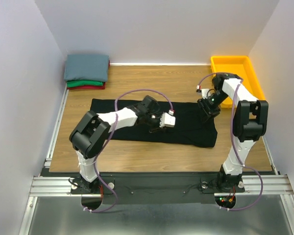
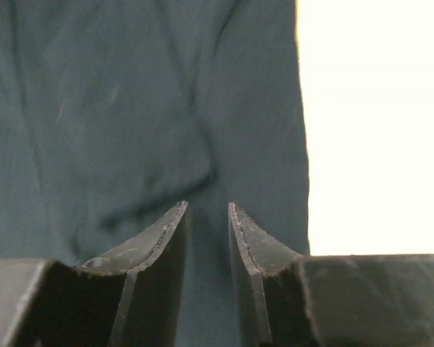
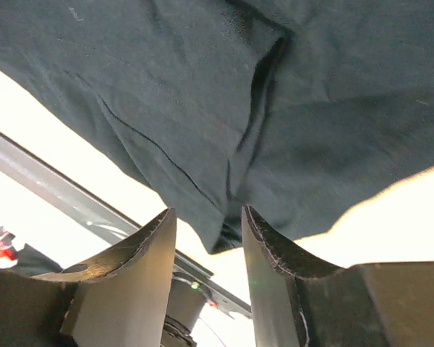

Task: Fold and stack the t-shirts
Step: Fold the tshirt

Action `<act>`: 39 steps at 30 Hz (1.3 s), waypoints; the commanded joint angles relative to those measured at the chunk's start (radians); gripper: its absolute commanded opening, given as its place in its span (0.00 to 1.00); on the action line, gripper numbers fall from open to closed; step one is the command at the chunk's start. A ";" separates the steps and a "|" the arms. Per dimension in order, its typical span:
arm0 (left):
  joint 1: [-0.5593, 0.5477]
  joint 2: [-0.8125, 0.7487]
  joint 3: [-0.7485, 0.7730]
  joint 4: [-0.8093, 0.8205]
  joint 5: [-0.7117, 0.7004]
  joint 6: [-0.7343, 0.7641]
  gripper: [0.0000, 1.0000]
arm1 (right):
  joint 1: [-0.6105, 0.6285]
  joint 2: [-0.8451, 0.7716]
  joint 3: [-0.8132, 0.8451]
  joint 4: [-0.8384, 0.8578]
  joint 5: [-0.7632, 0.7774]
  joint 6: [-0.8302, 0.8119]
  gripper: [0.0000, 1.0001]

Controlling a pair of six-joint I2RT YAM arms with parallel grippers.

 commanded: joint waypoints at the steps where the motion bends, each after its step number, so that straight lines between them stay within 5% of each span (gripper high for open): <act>1: 0.095 -0.162 -0.009 -0.133 0.046 -0.020 0.40 | -0.001 -0.094 0.087 -0.020 0.052 -0.041 0.48; 8: 0.302 -0.288 -0.059 -0.242 0.028 -0.128 0.36 | 0.027 -0.049 0.091 0.020 -0.045 -0.008 0.39; 17: 0.570 -0.214 -0.041 -0.307 -0.091 -0.155 0.31 | 0.083 0.042 0.008 0.182 0.002 0.061 0.38; 26: 0.600 -0.073 0.143 -0.256 -0.227 -0.122 0.29 | 0.105 0.145 -0.012 0.362 0.209 0.134 0.32; 39: 0.649 0.031 0.200 -0.222 -0.281 -0.094 0.29 | 0.171 0.494 0.638 0.370 0.289 0.145 0.35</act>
